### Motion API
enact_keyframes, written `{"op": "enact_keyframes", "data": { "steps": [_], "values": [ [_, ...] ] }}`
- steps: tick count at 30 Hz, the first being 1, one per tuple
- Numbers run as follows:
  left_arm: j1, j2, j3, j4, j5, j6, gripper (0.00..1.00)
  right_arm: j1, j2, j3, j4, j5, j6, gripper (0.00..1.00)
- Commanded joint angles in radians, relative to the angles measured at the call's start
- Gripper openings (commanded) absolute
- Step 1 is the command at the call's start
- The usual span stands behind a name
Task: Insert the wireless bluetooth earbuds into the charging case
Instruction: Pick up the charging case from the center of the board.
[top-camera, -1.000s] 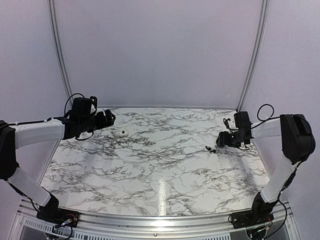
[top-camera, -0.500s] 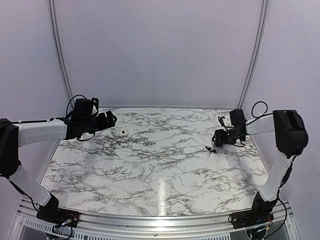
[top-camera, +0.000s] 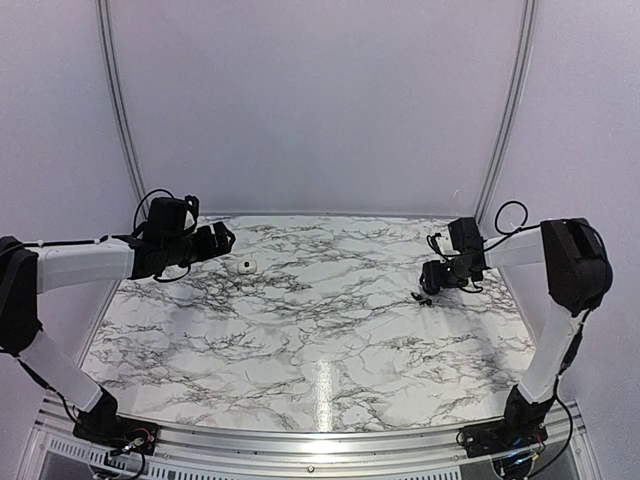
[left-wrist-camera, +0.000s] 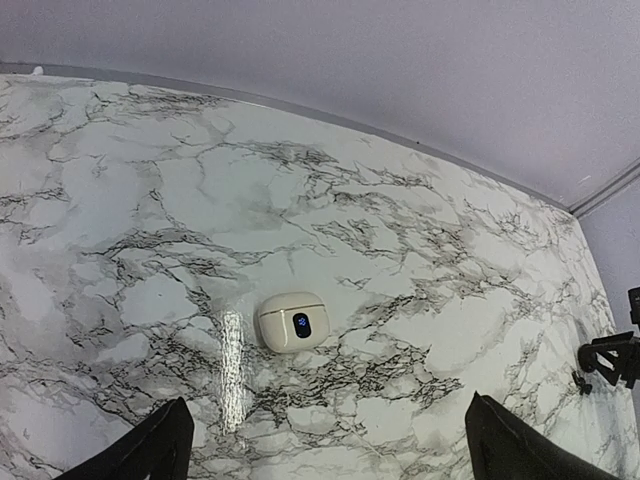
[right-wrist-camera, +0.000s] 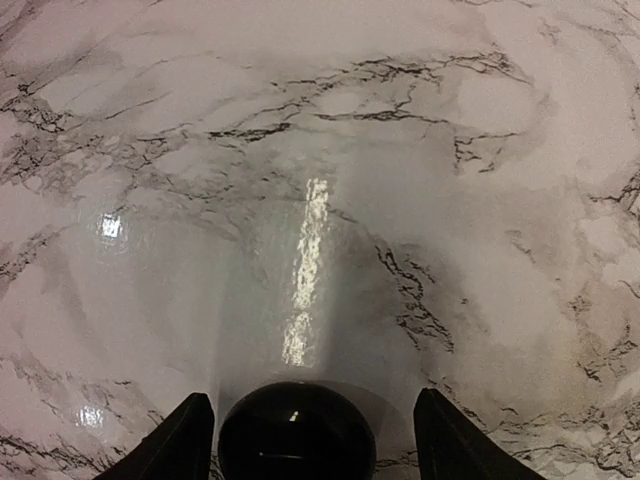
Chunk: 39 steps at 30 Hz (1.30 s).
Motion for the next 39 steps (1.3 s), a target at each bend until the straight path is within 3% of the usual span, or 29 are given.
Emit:
{"op": "enact_keyframes", "data": {
  "steps": [1, 18, 22, 27, 34, 39],
  "values": [
    [-0.001, 0.004, 0.019, 0.026, 0.011, 0.016, 0.99, 0.024, -0.027, 0.006, -0.021, 0.078, -0.023, 0.68],
    [0.0, 0.015, 0.031, 0.025, 0.025, 0.012, 0.99, 0.042, -0.009, -0.01, -0.029, 0.121, -0.022, 0.6],
    [0.0, 0.008, 0.031, 0.021, 0.027, 0.018, 0.99, 0.042, -0.016, -0.006, -0.029, 0.111, -0.027, 0.52],
    [0.0, -0.015, 0.03, 0.022, 0.062, 0.043, 0.99, 0.046, -0.076, 0.01, -0.034, 0.067, -0.041, 0.44],
    [0.0, -0.085, 0.026, 0.016, 0.138, 0.076, 0.99, 0.097, -0.209, 0.061, -0.045, 0.006, -0.071, 0.42],
    [-0.023, -0.131, -0.001, 0.037, 0.267, 0.07, 0.92, 0.198, -0.329, 0.065, -0.031, -0.036, -0.131, 0.41]
  ]
}}
